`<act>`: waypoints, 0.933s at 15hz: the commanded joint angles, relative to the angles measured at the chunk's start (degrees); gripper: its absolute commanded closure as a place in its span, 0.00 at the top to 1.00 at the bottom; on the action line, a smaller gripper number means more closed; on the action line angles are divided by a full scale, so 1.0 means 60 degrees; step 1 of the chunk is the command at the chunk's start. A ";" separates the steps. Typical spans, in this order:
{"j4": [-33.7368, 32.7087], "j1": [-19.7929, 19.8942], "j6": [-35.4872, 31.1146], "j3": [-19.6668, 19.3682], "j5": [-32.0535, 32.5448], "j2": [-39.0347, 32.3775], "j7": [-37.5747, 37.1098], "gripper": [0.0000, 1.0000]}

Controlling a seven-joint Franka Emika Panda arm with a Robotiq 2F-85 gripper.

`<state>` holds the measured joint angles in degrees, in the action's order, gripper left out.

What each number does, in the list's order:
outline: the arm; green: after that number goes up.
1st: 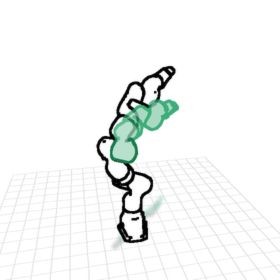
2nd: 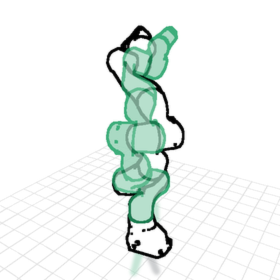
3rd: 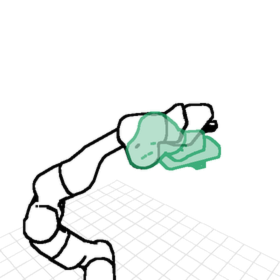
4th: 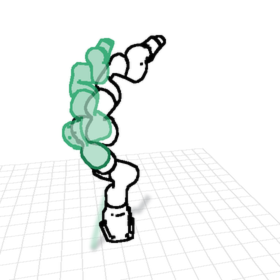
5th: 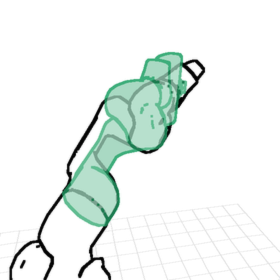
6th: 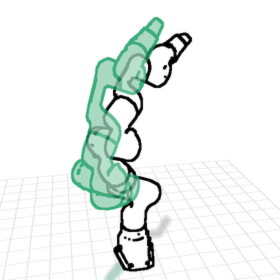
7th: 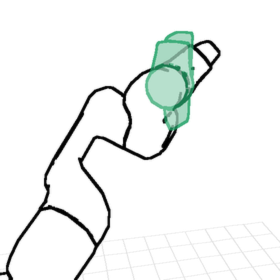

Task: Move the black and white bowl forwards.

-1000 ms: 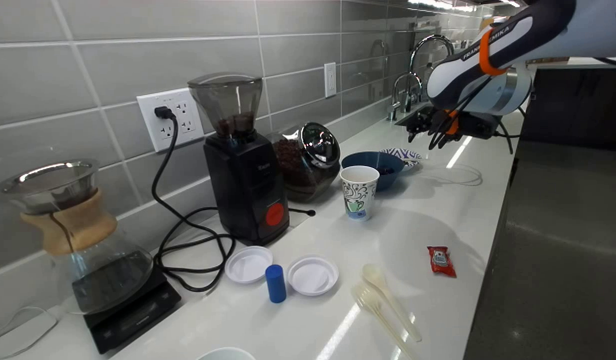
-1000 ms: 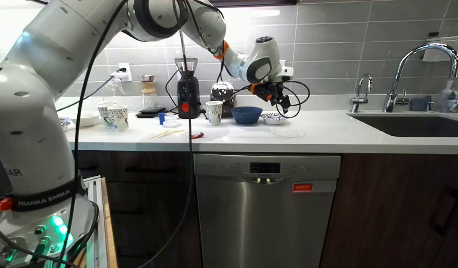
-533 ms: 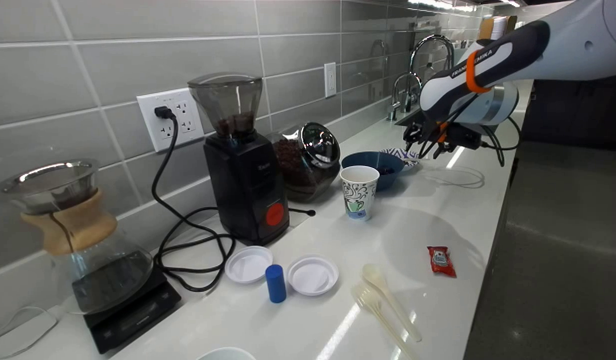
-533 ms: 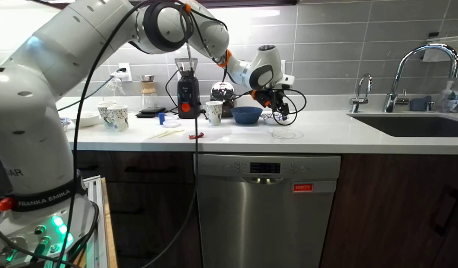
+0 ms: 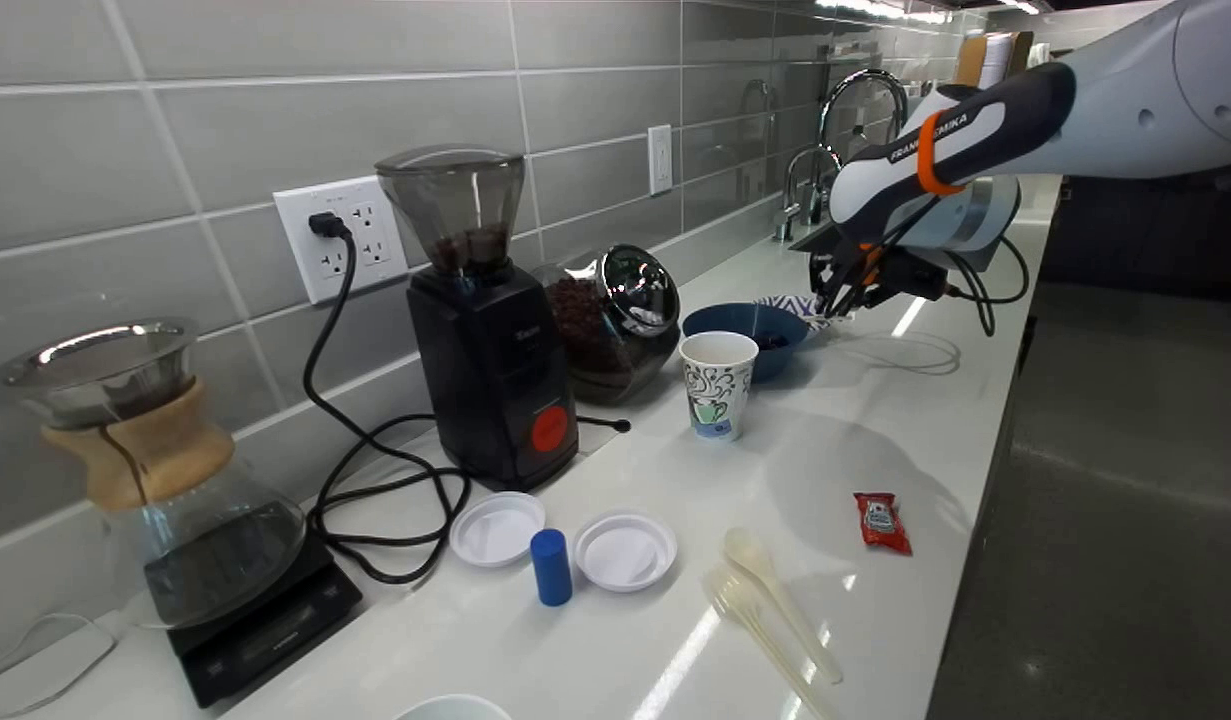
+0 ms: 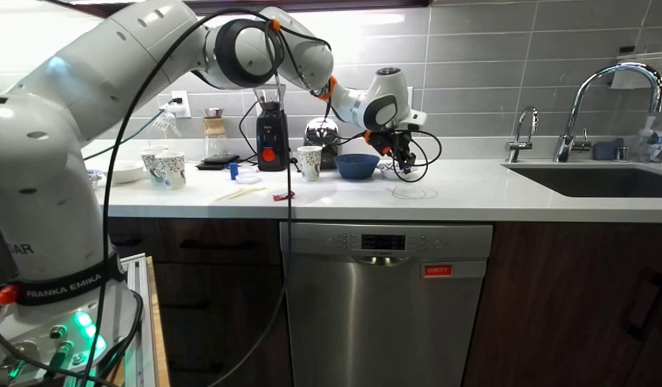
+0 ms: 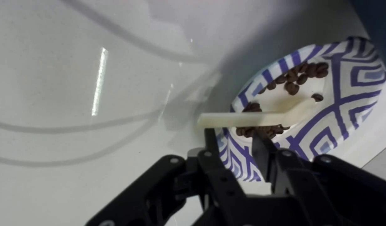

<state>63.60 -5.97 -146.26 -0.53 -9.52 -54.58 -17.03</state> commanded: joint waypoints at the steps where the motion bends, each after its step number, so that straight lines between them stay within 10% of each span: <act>1: -0.0807 -0.0140 0.0475 -0.0207 0.0250 -0.0422 -0.0474 0.16; 14: 0.0970 0.0729 0.1278 0.0087 0.0187 0.1174 0.1106 0.01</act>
<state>62.33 -4.02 -138.84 -1.43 -8.72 -52.89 -14.69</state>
